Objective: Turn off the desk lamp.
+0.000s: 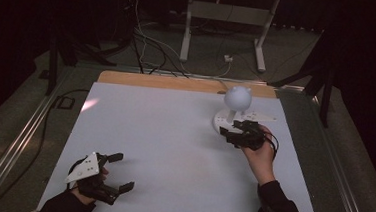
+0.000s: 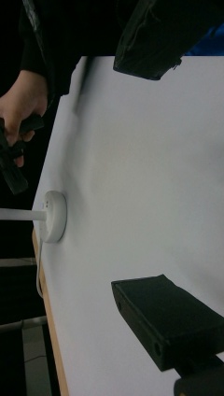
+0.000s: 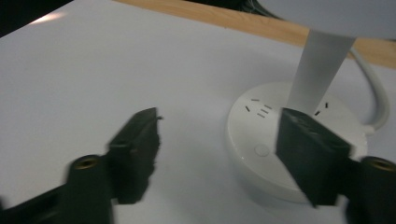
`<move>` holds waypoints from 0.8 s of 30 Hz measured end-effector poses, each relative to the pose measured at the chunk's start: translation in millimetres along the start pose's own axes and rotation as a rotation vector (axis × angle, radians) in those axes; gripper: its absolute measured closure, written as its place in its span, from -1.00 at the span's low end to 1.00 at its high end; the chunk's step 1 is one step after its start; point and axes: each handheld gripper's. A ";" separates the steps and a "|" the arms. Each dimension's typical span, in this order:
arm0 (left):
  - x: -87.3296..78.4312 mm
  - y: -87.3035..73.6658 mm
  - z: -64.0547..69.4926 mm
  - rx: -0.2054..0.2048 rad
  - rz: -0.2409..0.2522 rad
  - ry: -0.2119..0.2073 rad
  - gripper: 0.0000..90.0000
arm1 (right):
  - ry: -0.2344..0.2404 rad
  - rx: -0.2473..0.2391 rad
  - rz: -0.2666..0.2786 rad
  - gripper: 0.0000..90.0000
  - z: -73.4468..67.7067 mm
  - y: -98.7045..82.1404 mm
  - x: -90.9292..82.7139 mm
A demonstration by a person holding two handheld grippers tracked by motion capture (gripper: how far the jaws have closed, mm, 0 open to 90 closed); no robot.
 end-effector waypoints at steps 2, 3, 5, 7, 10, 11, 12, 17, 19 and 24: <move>-0.1 0.1 0.0 0.000 0.001 0.000 -0.99 | 0.014 -0.001 0.009 -0.65 0.0 -0.6 -4.6; -0.1 0.1 0.0 0.001 0.000 0.000 -0.99 | 0.032 -0.008 0.006 -0.72 0.4 -1.1 -7.1; -0.1 0.0 0.1 0.000 0.000 -0.001 -0.99 | 0.077 -0.020 0.017 -0.90 0.7 -3.1 -13.3; 0.0 0.0 0.0 -0.001 0.001 -0.001 -0.99 | 0.117 -0.020 0.011 -0.98 0.7 -3.9 -17.9; -0.2 0.0 -0.1 -0.001 0.002 -0.001 -0.99 | 0.154 -0.042 0.049 -1.00 -1.0 -7.0 -28.1; -0.3 0.0 -0.1 -0.002 0.002 -0.002 -0.99 | 0.151 -0.051 0.062 -1.00 -1.1 -8.6 -30.7; -0.4 0.0 -0.1 -0.002 0.003 -0.002 -0.99 | 0.145 -0.059 0.079 -1.00 -1.0 -10.8 -33.0; -1.0 0.2 0.0 0.001 0.002 -0.001 -0.99 | 0.119 -0.063 0.071 -1.00 3.8 -27.8 -40.9; -1.2 0.2 0.0 0.001 0.004 0.000 -0.99 | 0.114 -0.068 0.059 -1.00 5.1 -34.2 -43.1; -1.0 0.4 0.2 0.001 0.004 -0.003 -0.99 | 0.102 -0.078 0.021 -1.00 6.6 -50.9 -48.6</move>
Point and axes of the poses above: each handheld gripper's, and its own axes: x roughly forward along the jaws, y roughly out of its top, z roughly to its right, and after that the axes turned 8 degrees about -y, right-handed
